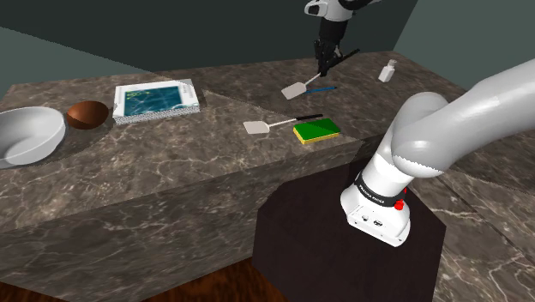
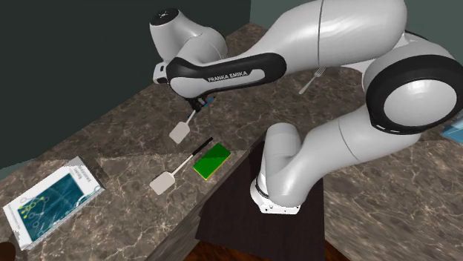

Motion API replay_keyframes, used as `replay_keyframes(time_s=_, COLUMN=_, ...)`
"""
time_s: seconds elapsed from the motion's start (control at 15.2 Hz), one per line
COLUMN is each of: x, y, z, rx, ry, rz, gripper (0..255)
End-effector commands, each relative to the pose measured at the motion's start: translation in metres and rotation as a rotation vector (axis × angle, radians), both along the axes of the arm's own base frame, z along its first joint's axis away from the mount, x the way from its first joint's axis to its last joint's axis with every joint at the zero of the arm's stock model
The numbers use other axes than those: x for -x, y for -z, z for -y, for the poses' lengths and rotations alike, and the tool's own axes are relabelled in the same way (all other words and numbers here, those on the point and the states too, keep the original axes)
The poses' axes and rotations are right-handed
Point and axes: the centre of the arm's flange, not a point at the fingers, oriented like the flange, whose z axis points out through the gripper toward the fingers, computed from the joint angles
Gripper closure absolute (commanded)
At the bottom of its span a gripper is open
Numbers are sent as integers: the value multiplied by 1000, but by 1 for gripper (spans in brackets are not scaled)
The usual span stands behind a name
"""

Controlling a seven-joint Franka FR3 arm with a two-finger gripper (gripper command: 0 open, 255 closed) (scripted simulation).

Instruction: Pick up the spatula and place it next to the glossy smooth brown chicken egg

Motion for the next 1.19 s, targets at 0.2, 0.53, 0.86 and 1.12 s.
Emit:
replay_keyframes(time_s=0.2, x=1, y=-27, z=0, rx=0, ry=0, rz=0, gripper=255)
replay_keyframes(time_s=0.53, x=-22, y=-31, z=-48, rx=0, ry=0, rz=0, gripper=255)
replay_keyframes(time_s=0.86, x=-50, y=-31, z=-108, rx=0, ry=0, rz=0, gripper=255)
replay_keyframes(time_s=1.12, x=-72, y=-31, z=-155, rx=0, ry=0, rz=0, gripper=255)
